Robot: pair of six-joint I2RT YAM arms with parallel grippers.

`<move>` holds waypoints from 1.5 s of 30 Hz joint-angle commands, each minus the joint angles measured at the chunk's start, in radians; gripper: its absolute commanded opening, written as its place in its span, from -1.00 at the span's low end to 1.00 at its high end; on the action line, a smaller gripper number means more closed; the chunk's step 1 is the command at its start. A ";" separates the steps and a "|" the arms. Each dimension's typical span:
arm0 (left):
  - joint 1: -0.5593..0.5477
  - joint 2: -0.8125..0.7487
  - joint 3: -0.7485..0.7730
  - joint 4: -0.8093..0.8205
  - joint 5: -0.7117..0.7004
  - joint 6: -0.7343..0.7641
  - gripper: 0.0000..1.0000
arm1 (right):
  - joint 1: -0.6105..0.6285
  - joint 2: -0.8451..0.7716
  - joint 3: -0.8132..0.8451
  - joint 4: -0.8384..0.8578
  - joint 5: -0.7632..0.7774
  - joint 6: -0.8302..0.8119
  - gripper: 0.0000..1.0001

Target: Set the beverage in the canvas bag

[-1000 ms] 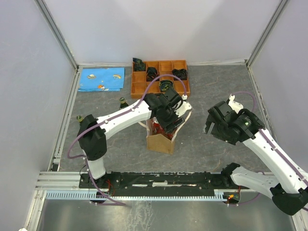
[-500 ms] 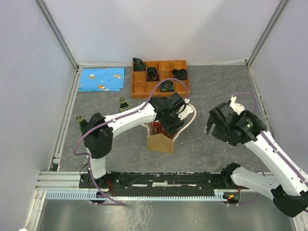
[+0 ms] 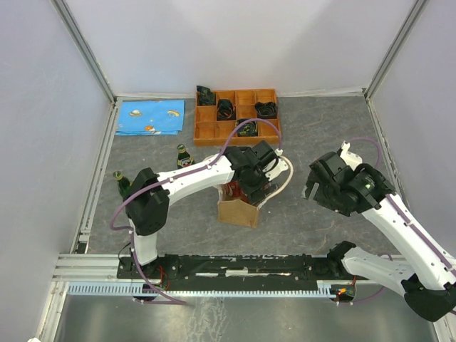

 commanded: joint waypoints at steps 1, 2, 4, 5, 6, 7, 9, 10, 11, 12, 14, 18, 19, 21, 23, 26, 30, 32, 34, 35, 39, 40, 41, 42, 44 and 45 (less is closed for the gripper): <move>-0.021 -0.044 0.051 0.049 -0.001 -0.034 0.95 | -0.002 0.008 0.005 0.003 0.014 0.005 0.99; -0.024 -0.047 0.054 0.047 0.002 -0.034 0.99 | -0.002 0.010 0.007 0.003 0.014 0.004 0.99; -0.028 -0.050 0.061 0.044 0.006 -0.035 0.99 | -0.003 0.015 0.008 0.006 0.012 0.001 0.99; -0.029 -0.052 0.064 0.044 0.010 -0.035 0.99 | -0.003 0.018 0.009 0.008 0.011 0.000 0.99; -0.029 -0.054 0.067 0.043 0.011 -0.038 0.99 | -0.002 0.020 0.010 0.010 0.011 -0.002 0.99; -0.028 -0.056 0.069 0.043 0.011 -0.038 0.99 | -0.003 0.022 0.011 0.009 0.009 -0.002 0.99; -0.030 -0.063 0.081 0.037 0.010 -0.040 0.99 | -0.002 0.024 0.011 0.011 0.008 -0.003 0.99; -0.030 -0.069 0.085 0.032 0.008 -0.040 0.99 | -0.003 0.024 0.012 0.010 0.009 -0.004 0.99; -0.031 -0.075 0.090 0.029 0.006 -0.039 0.99 | -0.002 0.024 0.012 0.011 0.009 -0.004 0.99; -0.029 -0.082 0.095 0.025 0.004 -0.037 0.99 | -0.003 0.025 0.012 0.010 0.009 -0.005 0.99; -0.030 -0.094 0.100 0.011 0.001 -0.033 0.99 | -0.003 0.026 0.010 0.012 0.008 -0.005 0.99; -0.030 -0.120 0.082 0.001 -0.007 -0.030 0.99 | -0.002 0.036 0.009 0.020 0.003 -0.005 0.99; -0.028 -0.127 0.077 0.001 -0.013 -0.030 0.99 | -0.003 0.038 0.010 0.023 0.003 -0.005 0.99; -0.027 -0.143 0.072 0.002 -0.033 -0.030 0.99 | -0.002 0.043 0.013 0.025 0.001 -0.006 0.99; -0.023 -0.165 0.071 0.002 -0.053 -0.025 0.99 | -0.002 0.047 0.016 0.025 0.000 -0.010 0.99; 0.003 -0.216 0.095 0.003 -0.083 -0.019 0.98 | -0.003 0.048 0.017 0.025 -0.002 -0.012 0.99; 0.135 -0.296 0.183 -0.006 -0.047 -0.031 0.99 | -0.003 0.049 0.016 0.026 -0.005 -0.012 0.99; 0.241 -0.321 0.239 -0.037 -0.012 -0.046 0.99 | -0.003 0.051 0.014 0.031 -0.007 -0.012 0.99; 0.363 -0.338 0.274 -0.070 0.031 -0.063 0.99 | -0.003 0.052 0.006 0.041 -0.009 -0.012 0.99; 0.427 -0.353 0.281 -0.075 0.052 -0.070 0.99 | -0.003 0.053 0.000 0.048 -0.013 -0.011 0.99; 0.596 -0.411 0.223 -0.057 0.079 -0.097 0.99 | -0.003 0.067 -0.008 0.075 -0.031 -0.017 0.99; 0.633 -0.420 0.204 -0.059 0.078 -0.105 0.99 | -0.003 0.076 -0.003 0.077 -0.035 -0.023 0.99; 0.647 -0.419 0.191 -0.074 0.075 -0.109 0.99 | -0.003 0.084 0.001 0.077 -0.037 -0.029 0.99; 0.664 -0.408 0.191 -0.102 0.073 -0.112 0.99 | -0.003 0.091 0.006 0.078 -0.037 -0.036 0.99; 0.692 -0.364 0.217 -0.177 0.084 -0.124 0.95 | -0.003 0.105 0.021 0.078 -0.039 -0.049 0.99; 0.698 -0.341 0.237 -0.210 0.089 -0.127 0.91 | -0.003 0.113 0.029 0.078 -0.041 -0.055 0.99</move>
